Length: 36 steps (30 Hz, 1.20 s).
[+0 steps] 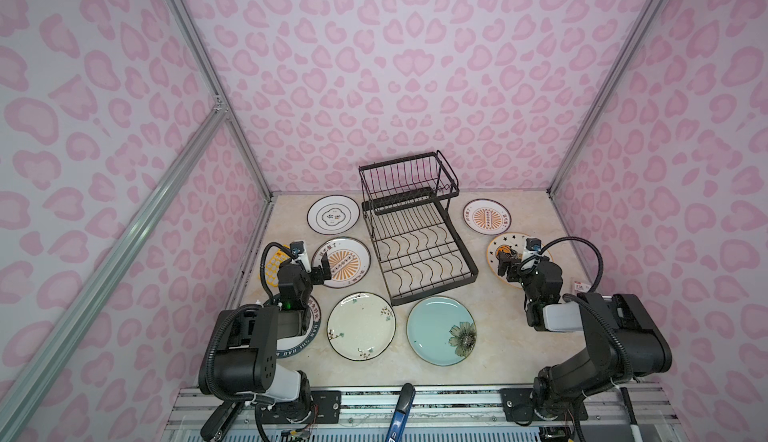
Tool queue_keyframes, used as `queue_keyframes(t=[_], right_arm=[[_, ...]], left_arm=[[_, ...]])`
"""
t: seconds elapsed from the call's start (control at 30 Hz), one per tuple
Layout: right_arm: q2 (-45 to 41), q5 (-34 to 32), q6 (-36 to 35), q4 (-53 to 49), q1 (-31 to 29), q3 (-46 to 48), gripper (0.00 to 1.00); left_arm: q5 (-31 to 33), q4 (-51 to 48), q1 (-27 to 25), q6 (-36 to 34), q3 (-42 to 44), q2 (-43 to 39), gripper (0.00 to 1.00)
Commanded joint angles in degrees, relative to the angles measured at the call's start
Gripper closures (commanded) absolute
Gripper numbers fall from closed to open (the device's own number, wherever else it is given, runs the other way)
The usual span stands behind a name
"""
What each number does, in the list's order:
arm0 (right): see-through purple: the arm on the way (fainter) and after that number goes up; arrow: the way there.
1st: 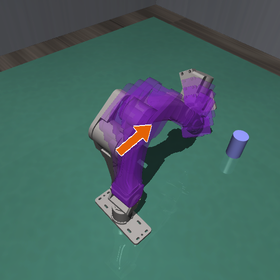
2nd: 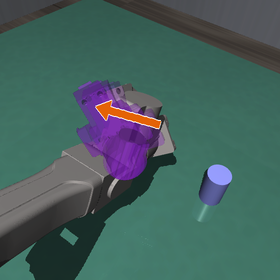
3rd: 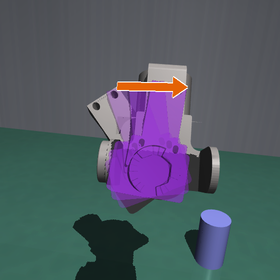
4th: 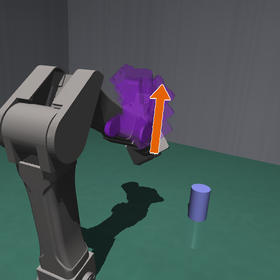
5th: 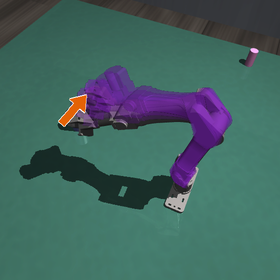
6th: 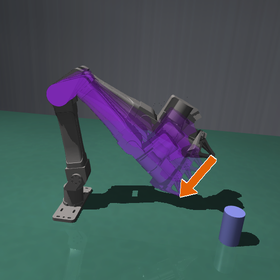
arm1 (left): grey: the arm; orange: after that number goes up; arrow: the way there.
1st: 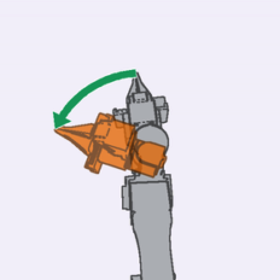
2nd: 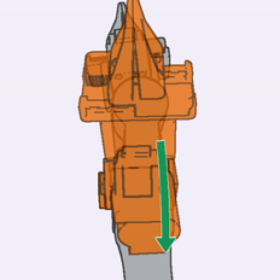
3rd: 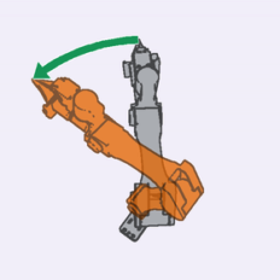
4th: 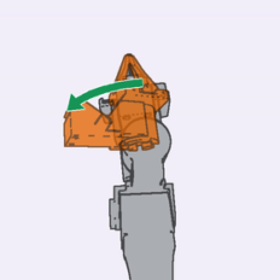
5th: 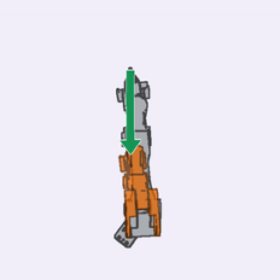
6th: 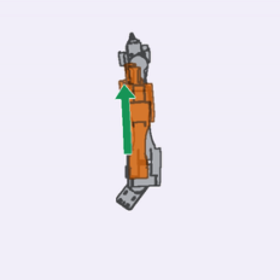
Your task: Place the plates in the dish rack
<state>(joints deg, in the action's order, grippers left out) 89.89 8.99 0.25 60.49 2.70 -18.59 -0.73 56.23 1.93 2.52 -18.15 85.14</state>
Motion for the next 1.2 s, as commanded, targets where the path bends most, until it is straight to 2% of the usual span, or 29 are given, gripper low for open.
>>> queue_keyframes(t=[0.0,0.13,0.23,0.33,0.43,0.53,0.67,0.8,0.97,1.17], right_arm=[[0.2,-0.79,-0.12,0.48,-0.06,0.2,0.01],[-0.04,-4.5,0.46,-0.12,-0.62,-0.04,0.01],[-1.48,-10.42,0.43,-3.88,-2.4,-1.52,0.01],[-6.14,-15.16,0.36,-11.97,-3.67,-4.03,0.01],[-11.31,-20.79,1.93,-18.85,-4.41,-5.66,0.01],[-16.09,-21.74,5.69,-29.38,-4.29,-9.72,0.01],[-20.98,-19.48,10.02,-44.44,-4.21,-16.67,0.01],[-24.12,-12.41,13.47,-56.32,-2.57,-22.41,0.01],[-26.72,-3.56,19.16,-62.98,1.91,-24.57,0.01],[-26.14,7.95,22.69,-68.48,10.7,-25.64,0.01]], left_arm=[[0.65,0.64,0.0,-0.5,-0.67,-0.43,0.02],[0.64,0.68,0.02,-0.5,-0.54,-0.51,0.02],[0.07,-0.41,-0.09,-0.89,-1.01,-1.35,0.02],[3.07,-13.57,-2.41,-2.75,-5.03,-6.92,0.02],[6.74,-17.9,-3.79,-0.19,-4.7,-12.6,0.02],[10.97,-25.22,-4.56,2.37,-6.95,-18.24,0.02],[11.42,-33.21,-6.2,6.38,-11.74,-24.94,0.02],[9.4,-39.34,-7.33,10.41,-15.4,-29.43,0.02],[5.26,-43.33,-8.78,16.31,-16.69,-32.37,0.02],[10.23,-48.8,-13.14,18.54,-17.55,-33.9,0.02]])
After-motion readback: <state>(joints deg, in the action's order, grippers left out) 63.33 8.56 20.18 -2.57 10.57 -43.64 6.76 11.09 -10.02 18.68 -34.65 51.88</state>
